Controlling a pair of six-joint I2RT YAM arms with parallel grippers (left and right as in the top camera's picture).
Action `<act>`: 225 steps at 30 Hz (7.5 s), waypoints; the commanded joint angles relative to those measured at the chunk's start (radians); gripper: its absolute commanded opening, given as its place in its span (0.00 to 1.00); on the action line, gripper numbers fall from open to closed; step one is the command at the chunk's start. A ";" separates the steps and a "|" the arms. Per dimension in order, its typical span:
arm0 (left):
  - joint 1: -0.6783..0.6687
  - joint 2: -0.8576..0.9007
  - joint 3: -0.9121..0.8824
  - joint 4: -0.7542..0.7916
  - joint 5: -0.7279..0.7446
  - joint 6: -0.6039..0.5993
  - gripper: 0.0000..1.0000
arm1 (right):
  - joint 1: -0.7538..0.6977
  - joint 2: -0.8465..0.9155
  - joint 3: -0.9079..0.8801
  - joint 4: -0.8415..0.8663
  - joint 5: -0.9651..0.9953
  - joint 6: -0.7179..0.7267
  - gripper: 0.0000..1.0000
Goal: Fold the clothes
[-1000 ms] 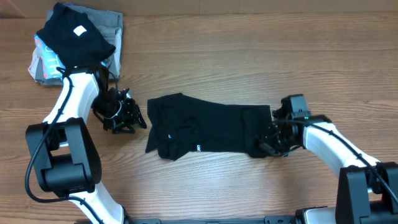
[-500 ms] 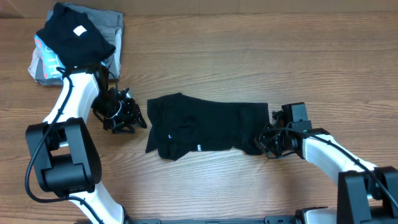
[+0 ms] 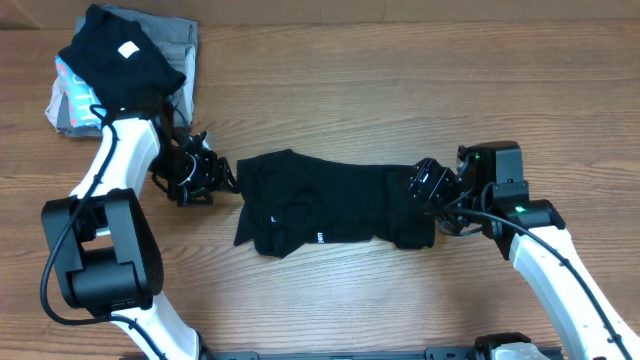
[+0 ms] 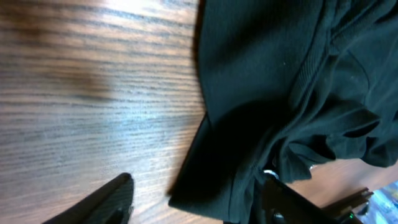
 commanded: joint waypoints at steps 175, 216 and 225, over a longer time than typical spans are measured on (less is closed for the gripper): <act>-0.454 0.237 0.988 -0.547 -0.209 -0.288 0.04 | 0.017 0.048 0.006 0.159 -0.179 -0.187 0.72; -0.413 0.217 0.400 -0.236 -0.039 -0.141 0.04 | 0.044 0.527 0.010 0.984 -0.725 0.150 0.09; -0.419 0.211 0.407 -0.146 0.038 -0.144 0.04 | 0.050 0.505 0.010 1.223 -0.704 0.265 0.26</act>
